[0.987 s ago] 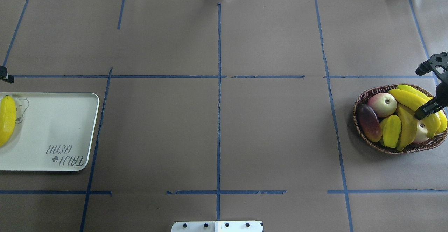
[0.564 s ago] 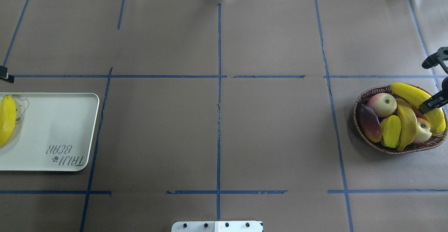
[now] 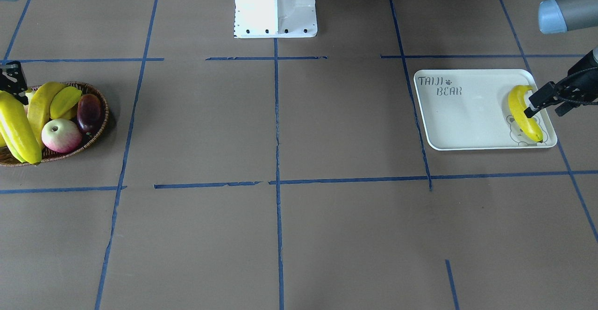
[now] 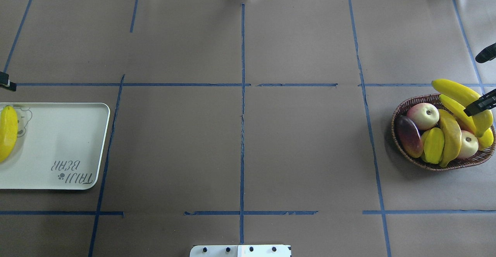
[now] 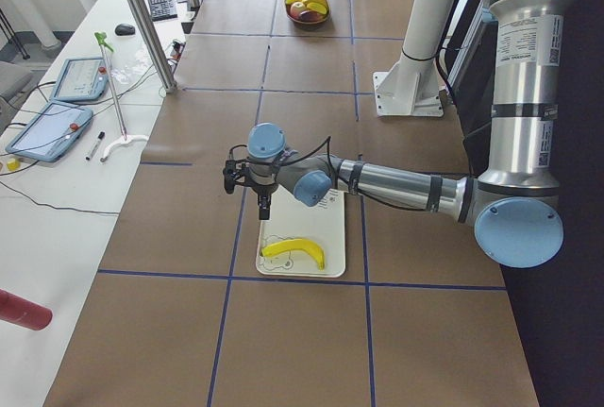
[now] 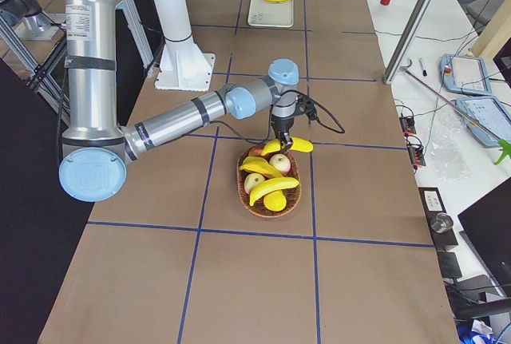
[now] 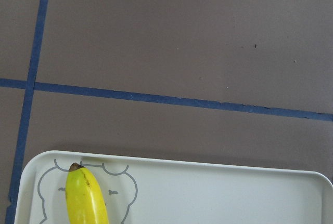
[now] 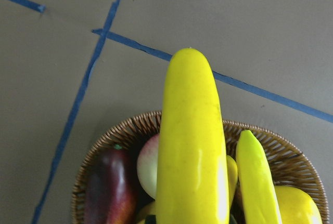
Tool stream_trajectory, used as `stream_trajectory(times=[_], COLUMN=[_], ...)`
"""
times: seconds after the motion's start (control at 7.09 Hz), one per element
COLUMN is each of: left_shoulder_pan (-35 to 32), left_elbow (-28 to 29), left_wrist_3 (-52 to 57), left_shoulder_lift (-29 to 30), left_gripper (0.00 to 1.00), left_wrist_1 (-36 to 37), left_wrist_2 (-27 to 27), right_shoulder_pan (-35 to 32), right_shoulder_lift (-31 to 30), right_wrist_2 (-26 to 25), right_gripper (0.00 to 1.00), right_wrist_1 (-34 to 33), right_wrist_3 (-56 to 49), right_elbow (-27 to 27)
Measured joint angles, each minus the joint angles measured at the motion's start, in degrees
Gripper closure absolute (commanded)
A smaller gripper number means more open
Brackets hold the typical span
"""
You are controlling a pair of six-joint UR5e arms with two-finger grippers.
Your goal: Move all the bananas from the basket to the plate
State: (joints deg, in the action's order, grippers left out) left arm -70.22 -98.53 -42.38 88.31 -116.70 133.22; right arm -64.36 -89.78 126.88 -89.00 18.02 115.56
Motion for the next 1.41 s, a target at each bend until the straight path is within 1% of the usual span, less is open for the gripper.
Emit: stream_trajectory(times=[0.14, 0.42, 0.56, 0.71, 0.99, 1.27, 1.41], left_shoulder_pan=[0.0, 0.1, 0.2, 0.6, 3.8, 8.8, 10.4], left_elbow=[-0.2, -0.6, -0.8, -0.9, -0.8, -0.8, -0.8], left_wrist_3=[-0.2, -1.2, -3.7, -7.5, -18.1, -30.5, -37.2], left_shoulder_lift=[0.5, 1.8, 2.8, 3.9, 7.9, 13.8, 17.1], left_gripper=[0.0, 0.0, 0.0, 0.0, 0.0, 0.0, 0.0], left_wrist_1=[-0.2, -1.0, -2.0, -3.8, -7.4, -8.3, -8.4], left_wrist_2=[0.1, 0.7, 1.5, 2.2, 2.5, 2.4, 2.3], right_shoulder_pan=[1.0, 5.8, 9.1, 12.3, 18.6, 23.4, 26.0], right_shoulder_lift=[2.9, 9.6, 13.3, 16.3, 19.5, 20.8, 22.7], right_wrist_2=[1.0, 1.4, 0.8, -0.9, -6.4, -10.5, -13.4], right_gripper=[0.86, 0.84, 0.84, 0.84, 0.84, 0.85, 0.85], right_wrist_1=[0.2, 0.6, 1.7, 4.1, 12.6, 26.1, 31.5], right_wrist_3=[6.0, 17.4, 23.9, 30.6, 42.6, 53.3, 58.4], right_elbow=[-0.1, -0.3, -0.8, -1.5, -3.3, -6.9, -9.0])
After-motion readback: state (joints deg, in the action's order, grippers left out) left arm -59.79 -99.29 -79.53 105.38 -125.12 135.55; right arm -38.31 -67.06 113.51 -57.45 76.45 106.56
